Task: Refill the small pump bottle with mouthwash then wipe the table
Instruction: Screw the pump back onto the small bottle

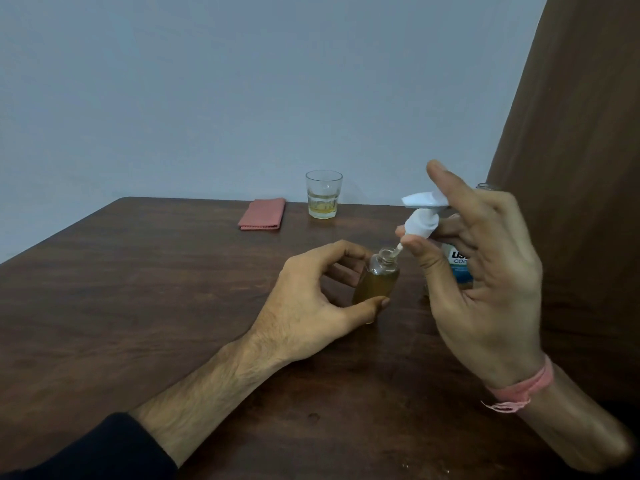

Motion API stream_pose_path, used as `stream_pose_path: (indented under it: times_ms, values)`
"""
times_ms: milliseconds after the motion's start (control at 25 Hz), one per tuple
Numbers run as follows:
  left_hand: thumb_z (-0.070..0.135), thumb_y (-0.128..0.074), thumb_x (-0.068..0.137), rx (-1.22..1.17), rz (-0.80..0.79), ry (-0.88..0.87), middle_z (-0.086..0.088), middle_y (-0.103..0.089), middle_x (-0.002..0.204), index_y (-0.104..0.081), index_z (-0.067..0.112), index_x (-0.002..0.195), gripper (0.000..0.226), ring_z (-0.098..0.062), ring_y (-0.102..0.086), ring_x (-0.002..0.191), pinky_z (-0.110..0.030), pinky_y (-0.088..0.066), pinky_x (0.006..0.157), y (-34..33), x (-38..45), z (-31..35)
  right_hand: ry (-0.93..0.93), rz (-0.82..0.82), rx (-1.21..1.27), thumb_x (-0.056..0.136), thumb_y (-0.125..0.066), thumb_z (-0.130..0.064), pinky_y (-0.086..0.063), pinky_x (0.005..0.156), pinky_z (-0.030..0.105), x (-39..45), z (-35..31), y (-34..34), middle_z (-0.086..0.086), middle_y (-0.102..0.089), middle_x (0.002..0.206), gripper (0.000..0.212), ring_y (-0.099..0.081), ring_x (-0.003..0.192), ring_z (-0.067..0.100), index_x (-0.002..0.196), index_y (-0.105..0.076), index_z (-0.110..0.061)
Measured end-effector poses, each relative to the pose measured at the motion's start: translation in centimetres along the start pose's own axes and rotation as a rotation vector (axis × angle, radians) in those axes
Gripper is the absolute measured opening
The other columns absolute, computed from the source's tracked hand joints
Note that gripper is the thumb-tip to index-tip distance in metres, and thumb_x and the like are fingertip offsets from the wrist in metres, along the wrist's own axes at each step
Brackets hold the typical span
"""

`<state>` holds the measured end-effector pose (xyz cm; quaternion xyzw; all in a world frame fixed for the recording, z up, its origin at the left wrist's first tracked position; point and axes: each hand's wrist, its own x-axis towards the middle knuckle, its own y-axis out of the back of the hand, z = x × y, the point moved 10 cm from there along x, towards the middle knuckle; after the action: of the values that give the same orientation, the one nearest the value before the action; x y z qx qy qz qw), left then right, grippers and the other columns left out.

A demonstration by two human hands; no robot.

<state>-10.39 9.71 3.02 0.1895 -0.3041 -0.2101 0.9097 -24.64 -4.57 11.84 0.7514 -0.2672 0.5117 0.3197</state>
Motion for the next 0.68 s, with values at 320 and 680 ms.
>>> stream_pose_path:
  times_ms: [320, 680]
  values:
    - [0.046, -0.096, 0.085, -0.009, -0.031, -0.030, 0.017, -0.082, 0.113, -0.078, 0.040, 0.131, 0.050, -0.007, -0.079, 0.108, -0.039, -0.071, 0.087, -0.2, -0.1, 0.5, -0.298, -0.178, 0.153, 0.098, -0.078, -0.005, -0.065, 0.096, 0.027, -1.5, 3.9, -2.9, -0.005, -0.071, 0.129, 0.070, -0.078, 0.112, 0.012, 0.161, -0.053, -0.024]
    - [0.047, -0.096, 0.088, -0.025, -0.035, 0.017, 0.016, -0.083, 0.116, -0.076, 0.042, 0.137, 0.053, -0.004, -0.081, 0.108, -0.043, -0.068, 0.099, -0.2, 0.2, -0.4, -0.601, -0.262, 0.376, 0.100, -0.072, -0.024, -0.060, 0.111, 0.042, -3.2, 7.5, -5.1, -0.008, -0.078, 0.134, 0.049, -0.073, 0.128, 0.010, 0.148, -0.066, -0.025]
